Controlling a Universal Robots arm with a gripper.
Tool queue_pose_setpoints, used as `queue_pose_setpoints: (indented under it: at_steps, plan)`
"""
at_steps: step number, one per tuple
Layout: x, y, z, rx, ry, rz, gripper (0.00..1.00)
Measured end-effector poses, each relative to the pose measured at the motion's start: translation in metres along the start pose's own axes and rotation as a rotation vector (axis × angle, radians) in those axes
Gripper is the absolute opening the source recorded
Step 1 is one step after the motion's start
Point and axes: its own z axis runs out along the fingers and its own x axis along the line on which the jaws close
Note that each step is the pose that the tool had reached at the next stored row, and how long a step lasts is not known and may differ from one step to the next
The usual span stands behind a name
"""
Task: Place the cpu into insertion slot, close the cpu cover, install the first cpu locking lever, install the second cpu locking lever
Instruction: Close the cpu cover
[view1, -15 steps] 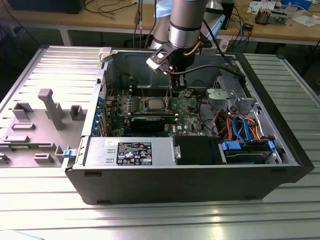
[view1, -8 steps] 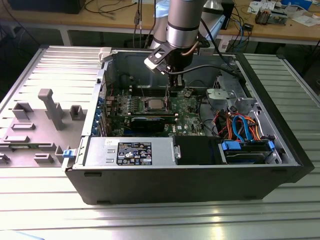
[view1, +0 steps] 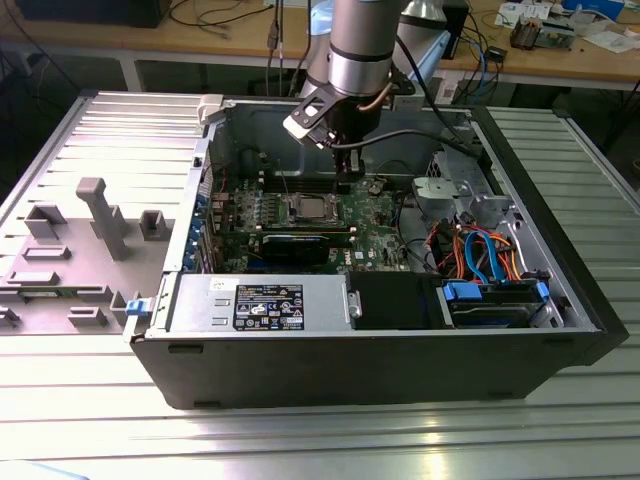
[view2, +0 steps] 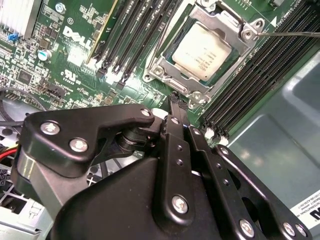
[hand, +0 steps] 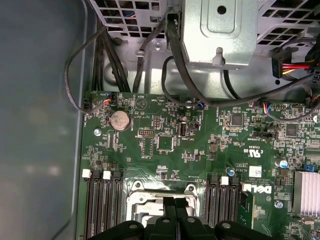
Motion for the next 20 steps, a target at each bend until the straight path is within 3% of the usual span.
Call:
queue_pose_setpoints:
  at_steps: [20]
  plan:
    - [0.0004,-0.0041,0.0059,0.0,-0.0001,0.0,0.11]
